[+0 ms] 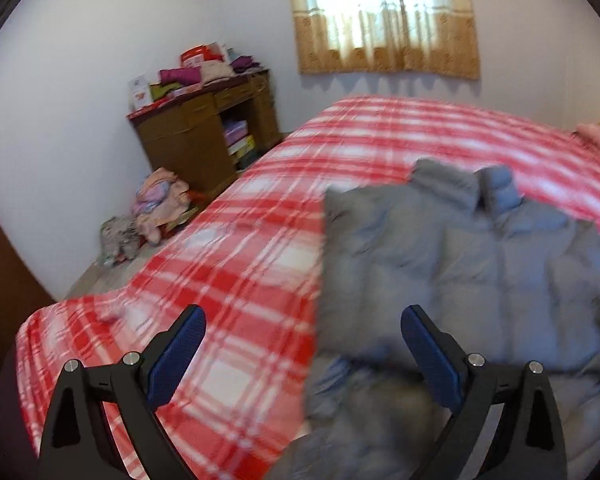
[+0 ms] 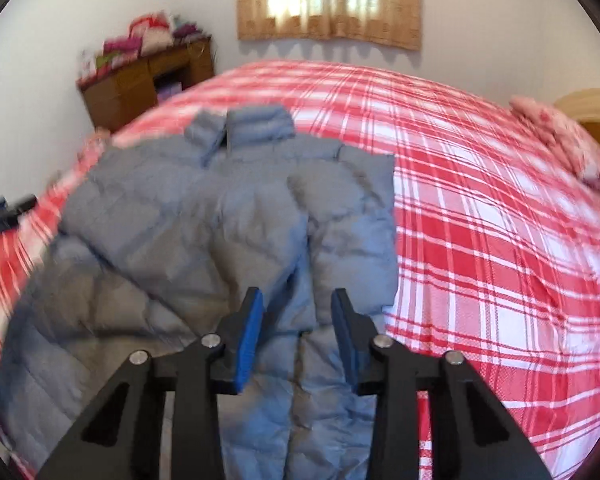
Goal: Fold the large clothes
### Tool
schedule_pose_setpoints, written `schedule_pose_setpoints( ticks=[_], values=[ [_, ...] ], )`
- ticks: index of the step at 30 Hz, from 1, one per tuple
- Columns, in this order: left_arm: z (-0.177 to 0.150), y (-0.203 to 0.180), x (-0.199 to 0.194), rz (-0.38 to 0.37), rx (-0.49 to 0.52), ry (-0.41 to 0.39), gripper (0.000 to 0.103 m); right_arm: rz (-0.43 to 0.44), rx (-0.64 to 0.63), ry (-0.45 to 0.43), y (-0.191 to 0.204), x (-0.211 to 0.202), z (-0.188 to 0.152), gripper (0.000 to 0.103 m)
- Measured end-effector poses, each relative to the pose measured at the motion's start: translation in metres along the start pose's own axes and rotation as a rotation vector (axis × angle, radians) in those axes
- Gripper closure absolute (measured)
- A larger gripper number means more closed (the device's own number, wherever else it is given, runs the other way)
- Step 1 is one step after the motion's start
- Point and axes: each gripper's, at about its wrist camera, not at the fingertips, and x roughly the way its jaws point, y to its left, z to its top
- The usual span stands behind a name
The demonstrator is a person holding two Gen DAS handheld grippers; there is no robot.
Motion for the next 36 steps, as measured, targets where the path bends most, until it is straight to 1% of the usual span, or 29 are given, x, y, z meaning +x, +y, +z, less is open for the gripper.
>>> schedule_pose_setpoints(
  ticks=[2,4,6,7,9,11,13,14,16,18,21,24,30,36],
  values=[
    [0.01,-0.025,0.004,-0.022,0.011,-0.012,0.005,0.022,0.012,-0.032,0.01,0.001,0.013,0.064],
    [0.015,-0.053,0.014,-0.046,0.026,-0.005,0.005,0.037,0.005,-0.053,0.026,0.012,0.024,0.064],
    [0.017,-0.074,0.025,-0.071,0.038,0.01,0.005,0.055,0.005,-0.056,0.037,0.029,0.029,0.067],
    [0.016,-0.083,0.031,-0.079,0.045,0.019,0.005,0.067,0.005,-0.046,0.041,0.04,0.03,0.071],
    [0.01,-0.102,0.048,-0.074,0.07,0.048,0.005,0.058,-0.002,-0.005,0.05,0.069,0.024,0.072],
    [0.002,-0.114,0.063,-0.066,0.087,0.084,0.005,0.057,0.008,0.027,0.048,0.089,0.016,0.072],
    [-0.009,-0.119,0.079,-0.061,0.095,0.122,0.005,0.056,0.011,0.043,0.044,0.099,0.007,0.073],
    [-0.013,-0.12,0.084,-0.064,0.093,0.131,0.005,0.052,0.005,0.042,0.043,0.104,0.001,0.076],
    [-0.019,-0.12,0.091,-0.081,0.077,0.136,0.004,0.061,0.007,0.033,0.039,0.106,-0.006,0.076],
    [-0.021,-0.12,0.091,-0.08,0.073,0.128,0.004,0.061,0.006,0.027,0.039,0.107,-0.009,0.076],
    [-0.024,-0.123,0.089,-0.053,0.087,0.115,0.004,0.048,-0.007,0.021,0.041,0.109,-0.01,0.076],
    [-0.026,-0.131,0.091,-0.024,0.126,0.126,0.004,0.045,-0.008,0.028,0.042,0.111,-0.012,0.076],
    [-0.025,-0.128,0.1,-0.032,0.117,0.16,0.002,0.012,-0.037,0.033,0.048,0.114,-0.013,0.076],
    [-0.024,-0.129,0.101,-0.029,0.117,0.167,0.002,-0.002,-0.049,0.036,0.05,0.115,-0.014,0.076]
  ],
)
